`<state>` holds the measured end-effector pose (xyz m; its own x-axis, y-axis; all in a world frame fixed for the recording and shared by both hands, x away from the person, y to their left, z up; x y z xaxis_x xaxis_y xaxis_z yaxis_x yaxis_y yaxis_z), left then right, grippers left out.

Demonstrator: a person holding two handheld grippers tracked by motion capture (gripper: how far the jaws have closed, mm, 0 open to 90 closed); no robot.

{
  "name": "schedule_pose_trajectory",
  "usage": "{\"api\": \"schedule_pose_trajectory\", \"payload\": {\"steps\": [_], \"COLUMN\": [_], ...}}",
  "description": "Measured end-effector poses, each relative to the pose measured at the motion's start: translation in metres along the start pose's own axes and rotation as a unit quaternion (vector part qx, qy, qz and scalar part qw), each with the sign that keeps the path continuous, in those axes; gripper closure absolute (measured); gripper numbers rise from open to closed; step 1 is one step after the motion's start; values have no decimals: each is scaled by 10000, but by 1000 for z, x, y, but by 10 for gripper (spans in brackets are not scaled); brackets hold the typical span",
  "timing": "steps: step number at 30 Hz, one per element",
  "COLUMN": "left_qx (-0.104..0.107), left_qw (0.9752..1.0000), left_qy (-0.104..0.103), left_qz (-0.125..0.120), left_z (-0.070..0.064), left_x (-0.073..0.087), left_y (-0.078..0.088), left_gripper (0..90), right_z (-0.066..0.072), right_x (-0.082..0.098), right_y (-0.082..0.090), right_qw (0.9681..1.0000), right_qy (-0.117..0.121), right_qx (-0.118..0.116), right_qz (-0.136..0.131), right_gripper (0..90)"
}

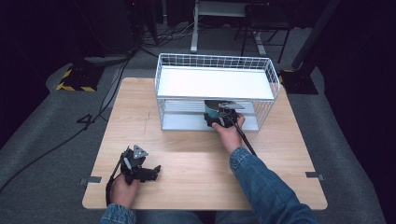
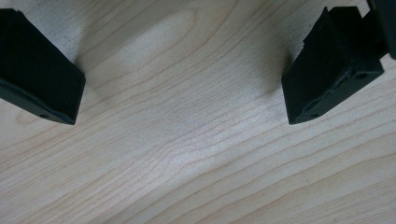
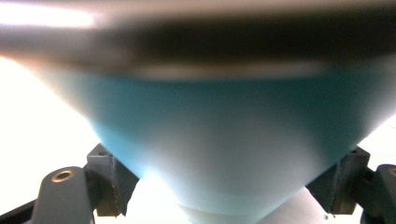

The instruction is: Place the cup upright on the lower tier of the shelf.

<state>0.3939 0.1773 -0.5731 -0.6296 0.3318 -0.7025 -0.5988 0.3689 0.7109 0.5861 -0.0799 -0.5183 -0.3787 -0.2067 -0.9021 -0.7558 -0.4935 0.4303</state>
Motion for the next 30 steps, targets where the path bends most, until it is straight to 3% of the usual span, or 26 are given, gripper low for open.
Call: {"api": "schedule_pose_trajectory", "payload": {"steps": [12, 17, 27, 30], "left_qx": [1, 0, -1, 0], "left_qw": [10000, 10000, 10000, 10000], "left_qy": [2, 0, -2, -1], "left_qz": [-5, -1, 0, 0], "left_z": [0, 0, 0, 0], "left_x": [0, 0, 0, 0], "left_y": [0, 0, 0, 0], "left_gripper": [0, 0, 0, 0], "right_z": [-3, -3, -2, -2], "right_x": [1, 4, -2, -2], "right_y": [-16, -18, -18, -18], "right_qw": [9999, 9996, 9999, 9999], "right_qy": [-76, -262, -3, -28], "right_qx": [129, 114, 66, 100], "right_qz": [-13, 23, -115, -105], "right_gripper": [223, 221, 158, 158]}}
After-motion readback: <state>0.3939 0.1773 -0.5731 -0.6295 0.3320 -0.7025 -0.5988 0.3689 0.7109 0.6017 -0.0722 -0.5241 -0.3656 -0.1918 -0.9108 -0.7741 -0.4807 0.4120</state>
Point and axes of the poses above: each handheld gripper's, and its own axes: y roughly backward along the jaws, x roughly out of its underside, z roughly to its left, the point moved 9 cm from there along -y, roughly forward along the jaws, and after that the axes turned 3 degrees about -z, right-handed, at the moved point
